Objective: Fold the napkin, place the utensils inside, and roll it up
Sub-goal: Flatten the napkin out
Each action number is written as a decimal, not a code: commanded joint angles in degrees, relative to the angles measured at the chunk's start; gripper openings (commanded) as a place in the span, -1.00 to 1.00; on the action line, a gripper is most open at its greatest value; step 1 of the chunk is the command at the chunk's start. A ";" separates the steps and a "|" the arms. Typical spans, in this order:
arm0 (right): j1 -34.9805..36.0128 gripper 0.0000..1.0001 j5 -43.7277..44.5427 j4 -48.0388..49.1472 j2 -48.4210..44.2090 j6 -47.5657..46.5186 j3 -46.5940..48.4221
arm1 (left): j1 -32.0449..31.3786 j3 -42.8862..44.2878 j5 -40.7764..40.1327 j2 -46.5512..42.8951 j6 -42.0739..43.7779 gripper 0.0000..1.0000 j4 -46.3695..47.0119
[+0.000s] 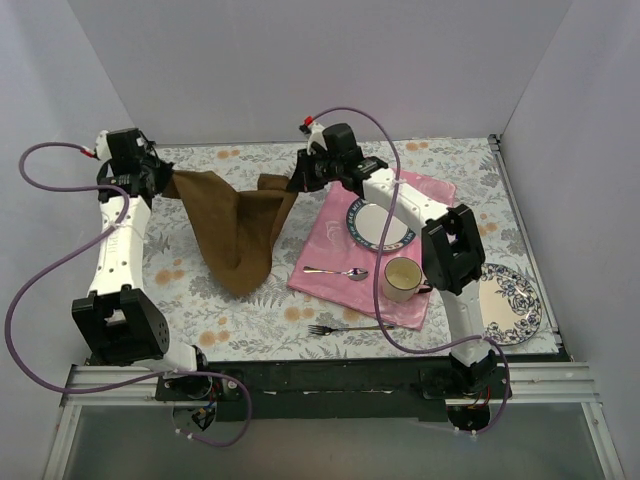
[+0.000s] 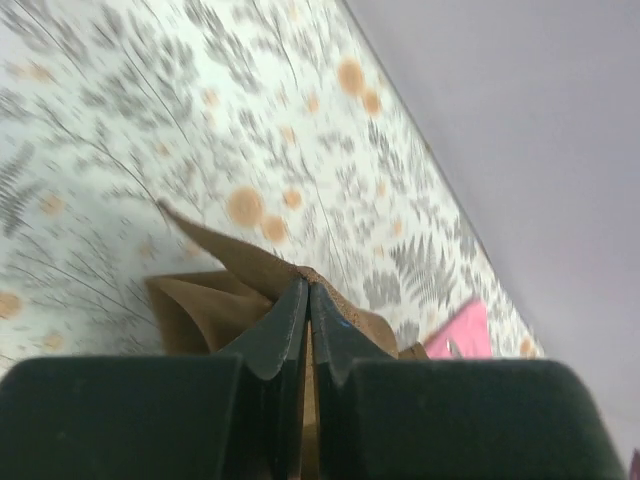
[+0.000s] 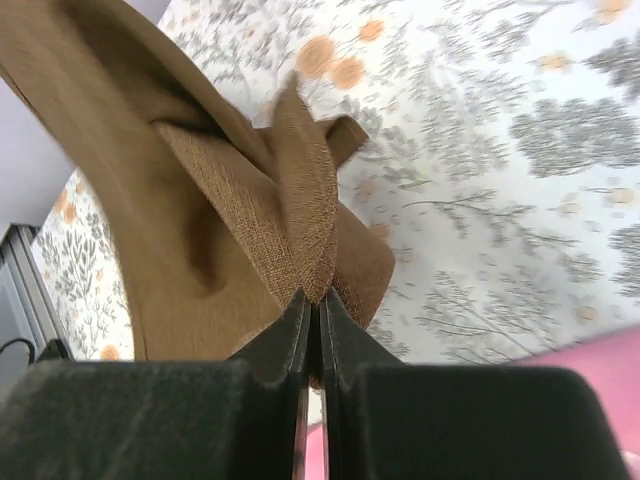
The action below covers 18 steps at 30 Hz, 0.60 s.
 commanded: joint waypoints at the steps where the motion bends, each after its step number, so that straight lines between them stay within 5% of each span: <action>1: -1.92 -0.97 -3.27 1.38 0.80 2.00 8.95 | 2.80 7.44 -11.28 -3.69 2.61 -1.00 -4.40; 5: -2.45 -0.97 -5.12 1.38 3.18 4.20 18.19 | 2.81 14.40 -18.39 -5.01 2.97 -1.00 -7.91; 12: -5.17 -0.97 -7.49 11.75 1.42 9.03 18.36 | 2.81 15.81 -26.23 -9.32 5.52 -1.00 -8.97; 18: -8.33 -0.97 -11.62 23.69 4.59 16.49 26.19 | 2.81 26.79 -23.18 -5.01 7.53 -1.00 -8.99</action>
